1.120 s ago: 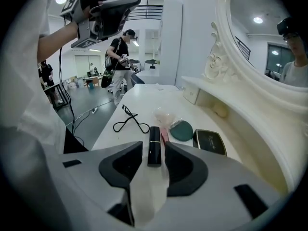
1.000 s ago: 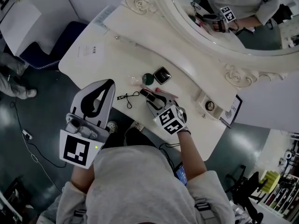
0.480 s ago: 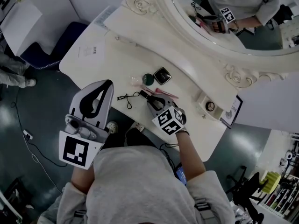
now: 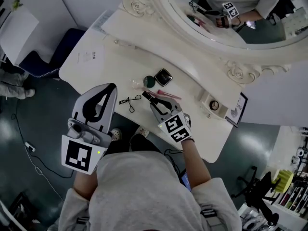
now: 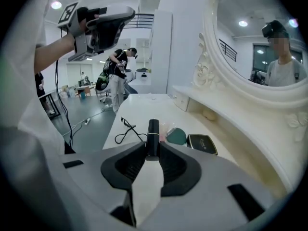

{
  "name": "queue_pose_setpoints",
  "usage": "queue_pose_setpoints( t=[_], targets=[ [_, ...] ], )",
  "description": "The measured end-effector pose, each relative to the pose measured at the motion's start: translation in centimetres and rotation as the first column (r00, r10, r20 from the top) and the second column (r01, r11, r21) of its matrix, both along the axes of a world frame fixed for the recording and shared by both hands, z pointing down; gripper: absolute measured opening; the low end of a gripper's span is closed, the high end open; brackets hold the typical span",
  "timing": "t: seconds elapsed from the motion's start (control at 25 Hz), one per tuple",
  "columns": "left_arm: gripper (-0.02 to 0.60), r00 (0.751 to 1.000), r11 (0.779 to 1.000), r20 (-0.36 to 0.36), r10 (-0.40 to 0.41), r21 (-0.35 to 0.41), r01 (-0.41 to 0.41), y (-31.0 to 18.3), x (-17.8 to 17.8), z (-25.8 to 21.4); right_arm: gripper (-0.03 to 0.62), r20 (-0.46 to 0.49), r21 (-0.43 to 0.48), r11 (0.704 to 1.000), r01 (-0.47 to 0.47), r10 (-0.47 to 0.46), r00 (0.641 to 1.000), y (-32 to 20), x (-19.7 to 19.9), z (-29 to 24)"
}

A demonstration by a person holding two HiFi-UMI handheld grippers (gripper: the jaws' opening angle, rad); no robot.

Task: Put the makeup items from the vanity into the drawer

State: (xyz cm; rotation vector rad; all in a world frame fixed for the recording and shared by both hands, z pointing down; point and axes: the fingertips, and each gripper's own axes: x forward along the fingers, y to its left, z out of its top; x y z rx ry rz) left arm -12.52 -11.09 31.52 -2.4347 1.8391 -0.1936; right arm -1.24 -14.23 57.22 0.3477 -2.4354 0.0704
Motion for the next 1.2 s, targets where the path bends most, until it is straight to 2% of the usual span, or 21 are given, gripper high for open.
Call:
queue_pose_setpoints(
  t=[0.12, 0.32, 0.56, 0.88, 1.2],
  targets=[
    [0.015, 1.0, 1.0, 0.001, 0.022, 0.005, -0.022, 0.1, 0.5, -0.2, 0.095, 0.071, -0.017, 0.999, -0.045, 0.046, 0.996, 0.0, 0.0, -1.8],
    [0.015, 0.998, 0.998, 0.002, 0.057, 0.013, -0.057, 0.4, 0.9, -0.6, 0.095, 0.139, -0.018, 0.994, -0.107, 0.108, 0.984, 0.0, 0.3, -3.6],
    [0.015, 0.995, 0.995, -0.002, 0.102, 0.022, -0.102, 0.6, 1.4, -0.9, 0.095, 0.228, -0.025, 0.982, -0.187, 0.187, 0.956, 0.2, 0.8, -5.8],
    [0.015, 0.984, 0.984, -0.002, 0.179, 0.02, -0.179, 0.2, 2.9, -0.9, 0.095, 0.319, -0.027, 0.95, -0.31, 0.302, 0.898, 0.4, 2.9, -8.4],
    [0.015, 0.965, 0.965, -0.009, 0.262, 0.018, -0.262, -0.2, 5.2, -0.7, 0.095, 0.363, -0.005, 0.913, -0.407, 0.381, 0.85, 0.8, 5.6, -10.1]
  ],
)
